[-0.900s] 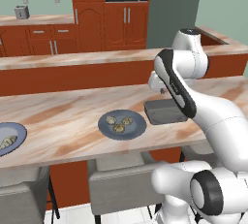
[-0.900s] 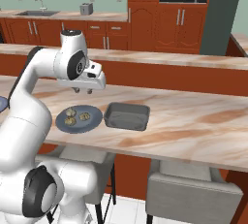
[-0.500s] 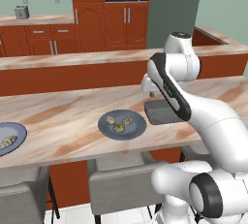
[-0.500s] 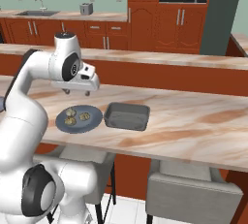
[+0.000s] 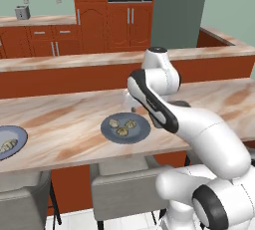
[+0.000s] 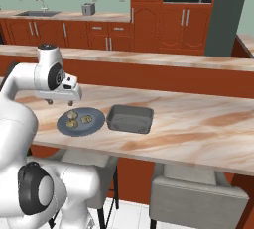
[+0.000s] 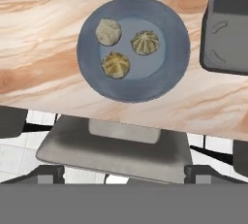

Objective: Place two dumplings into each of the tupperware containers and then place the containers in the fridge.

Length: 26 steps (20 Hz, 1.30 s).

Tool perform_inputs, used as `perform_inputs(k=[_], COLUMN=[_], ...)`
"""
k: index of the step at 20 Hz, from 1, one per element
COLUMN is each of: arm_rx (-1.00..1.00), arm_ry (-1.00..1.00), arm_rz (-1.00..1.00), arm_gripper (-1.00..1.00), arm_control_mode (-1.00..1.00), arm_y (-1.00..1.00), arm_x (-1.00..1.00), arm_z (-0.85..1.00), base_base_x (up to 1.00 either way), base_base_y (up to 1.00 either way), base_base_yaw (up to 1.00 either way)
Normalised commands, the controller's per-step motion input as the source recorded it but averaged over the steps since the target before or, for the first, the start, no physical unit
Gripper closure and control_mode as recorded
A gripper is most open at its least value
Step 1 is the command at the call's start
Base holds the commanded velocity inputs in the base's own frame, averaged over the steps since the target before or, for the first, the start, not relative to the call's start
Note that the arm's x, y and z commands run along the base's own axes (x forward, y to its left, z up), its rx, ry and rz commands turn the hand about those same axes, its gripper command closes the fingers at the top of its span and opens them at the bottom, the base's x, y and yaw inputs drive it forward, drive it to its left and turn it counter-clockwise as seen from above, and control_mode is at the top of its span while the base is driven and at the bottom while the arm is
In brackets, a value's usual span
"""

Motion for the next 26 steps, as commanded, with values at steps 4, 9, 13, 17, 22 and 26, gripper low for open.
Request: perform_inputs(k=[4,9,13,17,22,26], arm_rx=[0.0,0.0,0.0,0.0,0.0,0.0], arm_ry=[0.01,0.0,0.0,0.0,0.0,0.0], arm_rz=[0.0,0.0,0.0,0.01,0.02,0.02], arm_gripper=[-1.0,-1.0,-1.0,-1.0,-1.0,-1.0], arm_control_mode=[-1.0,-1.0,-1.0,-1.0,-1.0,-1.0], arm_y=[0.28,0.12,0.05,0.03,0.07,0.13], arm_x=[0.11,0.16,0.25,0.38,0.44,0.39], arm_z=[-0.54,-0.37,-0.31,-0.14,-0.43,-0.53], base_base_x=[0.0,0.0,0.0,0.0,0.0,0.0], base_base_y=[0.0,0.0,0.0,0.0,0.0,0.0], base_base_yaw=[0.0,0.0,0.0,0.0,0.0,0.0])
